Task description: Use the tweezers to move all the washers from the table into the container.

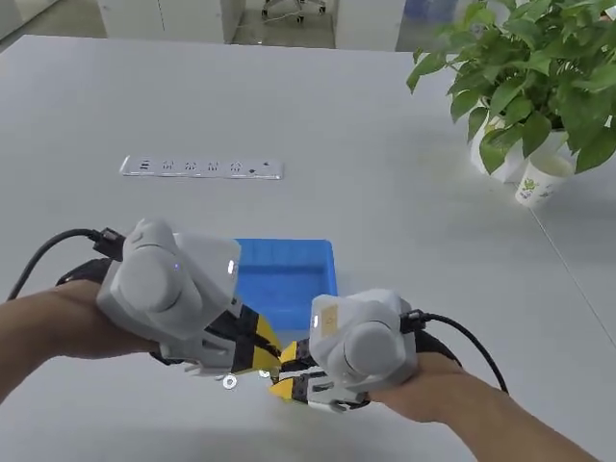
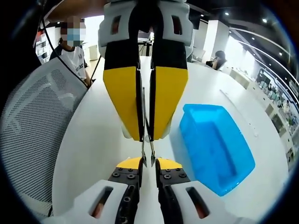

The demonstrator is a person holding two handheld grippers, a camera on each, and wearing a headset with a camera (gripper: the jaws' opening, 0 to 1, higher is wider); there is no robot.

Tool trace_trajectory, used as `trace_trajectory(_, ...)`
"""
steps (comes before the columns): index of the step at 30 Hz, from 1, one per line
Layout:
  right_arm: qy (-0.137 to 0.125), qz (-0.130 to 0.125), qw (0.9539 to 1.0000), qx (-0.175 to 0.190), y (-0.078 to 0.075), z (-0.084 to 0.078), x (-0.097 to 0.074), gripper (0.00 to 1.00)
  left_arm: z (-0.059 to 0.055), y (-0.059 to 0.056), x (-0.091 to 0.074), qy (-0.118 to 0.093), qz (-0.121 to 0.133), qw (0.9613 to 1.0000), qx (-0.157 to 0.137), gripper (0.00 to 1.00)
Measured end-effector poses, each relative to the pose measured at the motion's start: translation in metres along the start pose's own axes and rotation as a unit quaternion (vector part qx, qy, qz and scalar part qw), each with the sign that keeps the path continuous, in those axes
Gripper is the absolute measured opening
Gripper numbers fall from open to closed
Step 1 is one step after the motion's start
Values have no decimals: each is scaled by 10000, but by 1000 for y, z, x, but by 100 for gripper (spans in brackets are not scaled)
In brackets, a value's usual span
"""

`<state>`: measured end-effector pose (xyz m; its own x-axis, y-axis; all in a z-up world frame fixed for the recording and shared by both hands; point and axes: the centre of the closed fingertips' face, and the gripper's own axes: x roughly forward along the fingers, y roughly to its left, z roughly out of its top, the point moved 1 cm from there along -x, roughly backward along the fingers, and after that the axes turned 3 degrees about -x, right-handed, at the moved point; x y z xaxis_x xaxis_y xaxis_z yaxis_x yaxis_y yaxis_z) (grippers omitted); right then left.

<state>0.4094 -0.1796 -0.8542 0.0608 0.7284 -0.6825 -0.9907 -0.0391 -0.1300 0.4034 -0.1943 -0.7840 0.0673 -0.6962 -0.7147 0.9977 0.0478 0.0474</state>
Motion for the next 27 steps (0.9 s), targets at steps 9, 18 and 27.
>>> trace_trajectory(9, -161, -86, 9998, 54, -8, 5, 0, 13, 3, 9, -1, -89, 30, 10000, -1, 7)
trace_trajectory(18, -174, -124, 9997, 68, -15, 3, 2, 12, 0, 15, 0, -57, 38, 10000, 8, 7)
trace_trajectory(27, -184, -111, 9998, 57, -20, 3, 6, 12, -3, 21, 0, 2, 43, 10000, 49, 7)
